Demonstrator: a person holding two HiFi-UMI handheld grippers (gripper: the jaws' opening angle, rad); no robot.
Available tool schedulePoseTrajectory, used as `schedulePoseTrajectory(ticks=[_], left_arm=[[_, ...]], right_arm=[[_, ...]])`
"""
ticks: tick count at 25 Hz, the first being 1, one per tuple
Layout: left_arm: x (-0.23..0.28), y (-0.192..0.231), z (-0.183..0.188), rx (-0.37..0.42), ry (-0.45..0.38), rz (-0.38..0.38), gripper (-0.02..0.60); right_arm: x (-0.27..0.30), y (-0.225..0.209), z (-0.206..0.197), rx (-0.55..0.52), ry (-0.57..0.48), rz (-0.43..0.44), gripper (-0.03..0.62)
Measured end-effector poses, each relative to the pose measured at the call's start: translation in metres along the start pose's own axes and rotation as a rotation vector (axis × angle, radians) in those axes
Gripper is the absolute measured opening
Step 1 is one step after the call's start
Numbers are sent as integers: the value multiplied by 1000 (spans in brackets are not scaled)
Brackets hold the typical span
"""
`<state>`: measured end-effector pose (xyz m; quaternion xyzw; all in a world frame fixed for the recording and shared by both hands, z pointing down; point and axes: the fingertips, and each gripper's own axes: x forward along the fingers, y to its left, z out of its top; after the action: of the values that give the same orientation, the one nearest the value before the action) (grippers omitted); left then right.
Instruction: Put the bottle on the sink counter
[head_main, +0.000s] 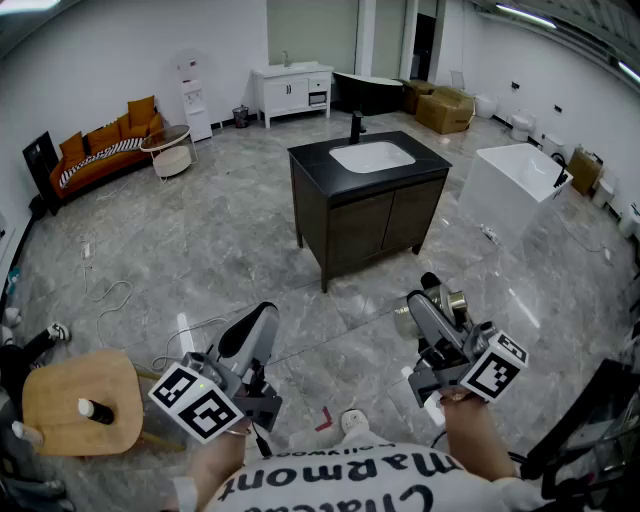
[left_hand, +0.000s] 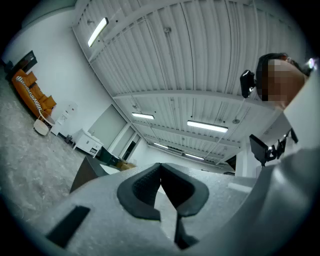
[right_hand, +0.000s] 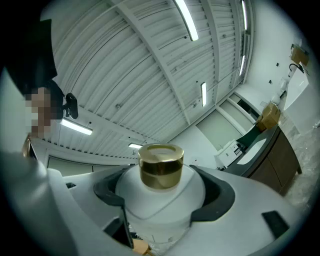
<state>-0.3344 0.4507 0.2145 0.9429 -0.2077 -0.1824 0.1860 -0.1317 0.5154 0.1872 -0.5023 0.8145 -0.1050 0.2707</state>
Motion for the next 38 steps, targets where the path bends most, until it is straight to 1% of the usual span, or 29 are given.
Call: schedulePoseTrajectory(ticks=[3,7,10,15,20,24,27,29,33,38], left_arm=[[8,4,-6,9,10,2,15],[14,16,-15,-9,25,21,15],[31,29,-17,-16,28,29,15],[83,54,-16,-14,9,26,15],[153,81,-14,7,8,32,15],[203,110,-14,33,-11,60,15],[234,127,-21,28,-38,91,15],[250,137,-27,20,-54,110,15],[266,159,-32,-1,-62,147,15],[292,192,-47,-6,-18,197,15]], right_arm=[[3,-10,-2,7,5,1,345],[6,-24,-8,23,15,-7,345],[15,-44,-7,29,22,-15,345],[42,-98,6,28,36,-12,345],[84,-163,36,25,51,23,345],[119,-213,59,19,66,72,345],[140,-246,72,6,90,108,345],[151,-266,73,8,107,126,345],[172,-295,63,36,138,130,345],[189,-335,49,72,177,106,345]])
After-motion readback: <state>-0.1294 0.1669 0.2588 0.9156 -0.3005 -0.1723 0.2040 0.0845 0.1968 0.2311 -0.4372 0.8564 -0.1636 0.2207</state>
